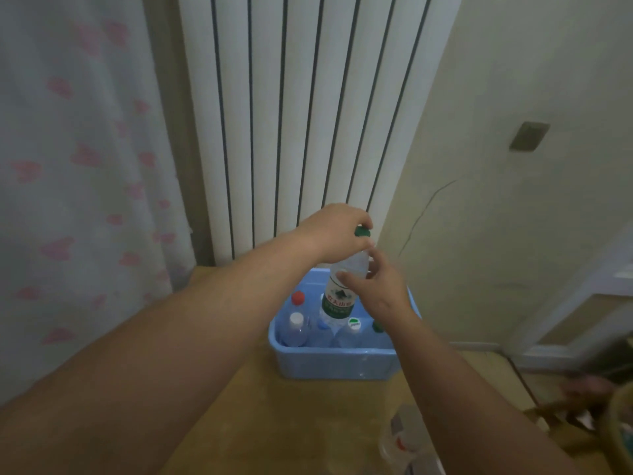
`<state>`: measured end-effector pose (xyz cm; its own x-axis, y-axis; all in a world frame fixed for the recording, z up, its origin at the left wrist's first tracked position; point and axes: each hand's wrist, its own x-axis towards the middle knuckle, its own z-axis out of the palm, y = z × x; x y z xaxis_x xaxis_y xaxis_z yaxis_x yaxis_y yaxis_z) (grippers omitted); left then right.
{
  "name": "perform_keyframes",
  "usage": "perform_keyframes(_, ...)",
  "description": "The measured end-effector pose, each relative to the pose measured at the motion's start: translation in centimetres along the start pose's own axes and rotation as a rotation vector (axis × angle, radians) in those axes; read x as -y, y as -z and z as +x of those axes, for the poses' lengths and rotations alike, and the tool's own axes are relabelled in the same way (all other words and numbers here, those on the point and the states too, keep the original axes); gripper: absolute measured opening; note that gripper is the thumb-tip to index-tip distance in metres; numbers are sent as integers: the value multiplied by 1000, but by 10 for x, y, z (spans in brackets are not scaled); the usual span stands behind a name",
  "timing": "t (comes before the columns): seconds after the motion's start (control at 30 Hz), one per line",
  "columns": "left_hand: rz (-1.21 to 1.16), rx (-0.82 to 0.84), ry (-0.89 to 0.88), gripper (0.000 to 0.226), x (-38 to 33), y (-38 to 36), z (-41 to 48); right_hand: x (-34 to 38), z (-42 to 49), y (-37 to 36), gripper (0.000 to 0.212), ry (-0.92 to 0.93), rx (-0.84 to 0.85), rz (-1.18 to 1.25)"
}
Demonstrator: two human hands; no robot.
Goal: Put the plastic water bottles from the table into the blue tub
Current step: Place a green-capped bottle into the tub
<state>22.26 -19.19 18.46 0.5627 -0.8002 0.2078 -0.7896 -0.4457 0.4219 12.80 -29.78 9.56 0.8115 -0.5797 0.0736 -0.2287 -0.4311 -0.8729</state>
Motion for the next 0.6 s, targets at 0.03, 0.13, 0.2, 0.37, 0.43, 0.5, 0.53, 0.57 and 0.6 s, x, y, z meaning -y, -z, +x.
perform_keyframes(0.03,1,-12,-2,39,0,-2,5,-1,6,2,68,4,-12,-24)
perform_keyframes(0.13,-14,-40,5,39,0,-13,23,-9,27,9,71,-4,-18,-50)
perform_keyframes(0.2,-31,-52,24,38,2,-24,38,-18,43,14,70,-5,-4,-75)
perform_keyframes(0.37,-24,68,92,41,14,-66,76,-53,78,20,62,-37,93,-99)
perform_keyframes(0.43,6,125,139,41,24,-87,87,-73,90,14,61,-59,147,-138)
perform_keyframes(0.5,26,180,169,37,35,-107,93,-92,102,4,62,-105,185,-156)
perform_keyframes(0.53,32,213,176,35,40,-116,95,-99,108,-2,61,-139,211,-174)
perform_keyframes(0.57,40,245,179,34,45,-125,96,-106,113,-7,59,-163,246,-206)
perform_keyframes(0.6,54,264,178,33,50,-134,96,-113,117,-12,55,-181,283,-240)
